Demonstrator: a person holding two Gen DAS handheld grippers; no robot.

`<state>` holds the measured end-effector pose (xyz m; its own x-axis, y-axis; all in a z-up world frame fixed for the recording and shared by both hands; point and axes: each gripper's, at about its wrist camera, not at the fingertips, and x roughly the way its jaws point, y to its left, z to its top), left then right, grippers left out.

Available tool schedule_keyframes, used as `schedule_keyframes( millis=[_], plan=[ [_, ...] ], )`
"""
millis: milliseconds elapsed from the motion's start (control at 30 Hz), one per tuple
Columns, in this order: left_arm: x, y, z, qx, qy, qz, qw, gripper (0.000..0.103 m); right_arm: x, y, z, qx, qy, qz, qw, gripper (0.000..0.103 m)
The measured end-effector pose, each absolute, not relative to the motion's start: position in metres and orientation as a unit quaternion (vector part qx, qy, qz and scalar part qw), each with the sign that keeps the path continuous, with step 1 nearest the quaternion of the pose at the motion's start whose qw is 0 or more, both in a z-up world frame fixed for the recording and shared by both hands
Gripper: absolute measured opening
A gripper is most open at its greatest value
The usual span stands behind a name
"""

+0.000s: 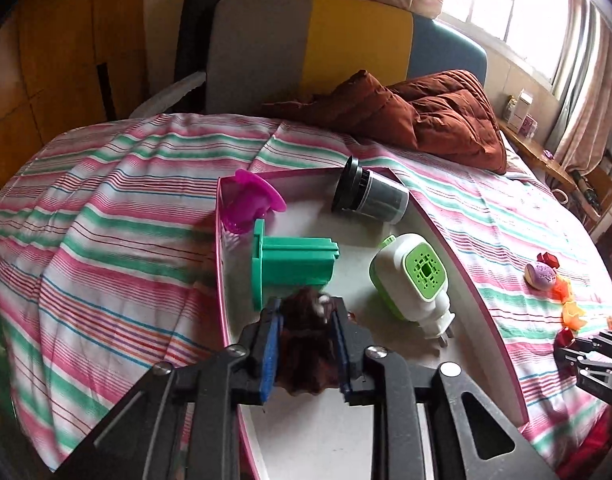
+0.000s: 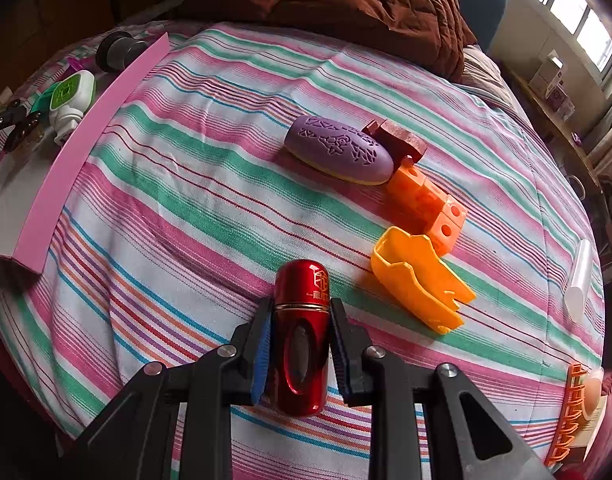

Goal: Organize rigid objects
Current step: 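Carry the brown pumpkin into the tray and open the left gripper, then carry the red cylinder into the tray beside the pumpkin and open the right gripper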

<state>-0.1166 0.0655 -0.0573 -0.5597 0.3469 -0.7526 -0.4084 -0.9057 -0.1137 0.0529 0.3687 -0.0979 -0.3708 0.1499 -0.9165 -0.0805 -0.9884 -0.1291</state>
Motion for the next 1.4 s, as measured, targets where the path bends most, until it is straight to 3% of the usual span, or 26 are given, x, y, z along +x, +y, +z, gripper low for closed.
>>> schedule_keyframes(
  millis=[133,333,433,767,967,1067,1400],
  plan=[
    [-0.105,0.063,-0.048,-0.391,0.032,0.896,0.207,0.053,0.051,0.369,-0.099,-0.556,-0.033,0.827,0.071,0.026],
    [-0.090,0.053,-0.031,-0.382,0.012,0.902,0.202,0.054,0.049,0.369,-0.101,-0.554,-0.036,0.828,0.073,0.026],
    [-0.076,0.050,-0.021,-0.370,0.011,0.908,0.199,0.061,0.049,0.368,-0.101,-0.553,-0.040,0.829,0.074,0.026],
    [-0.052,0.038,-0.009,-0.371,0.021,0.911,0.178,0.061,0.046,0.360,-0.101,-0.547,-0.062,0.831,0.084,0.026],
    [-0.040,0.031,-0.012,-0.373,0.025,0.911,0.175,0.069,0.045,0.370,-0.099,-0.547,-0.019,0.833,0.083,0.026],
    [-0.035,0.029,-0.013,-0.373,0.027,0.911,0.172,0.069,0.040,0.379,-0.098,-0.549,0.019,0.833,0.074,0.026],
    [-0.028,0.013,-0.021,-0.384,0.029,0.911,0.151,0.069,0.042,0.372,-0.098,-0.547,0.031,0.834,0.072,0.026]
  ],
)
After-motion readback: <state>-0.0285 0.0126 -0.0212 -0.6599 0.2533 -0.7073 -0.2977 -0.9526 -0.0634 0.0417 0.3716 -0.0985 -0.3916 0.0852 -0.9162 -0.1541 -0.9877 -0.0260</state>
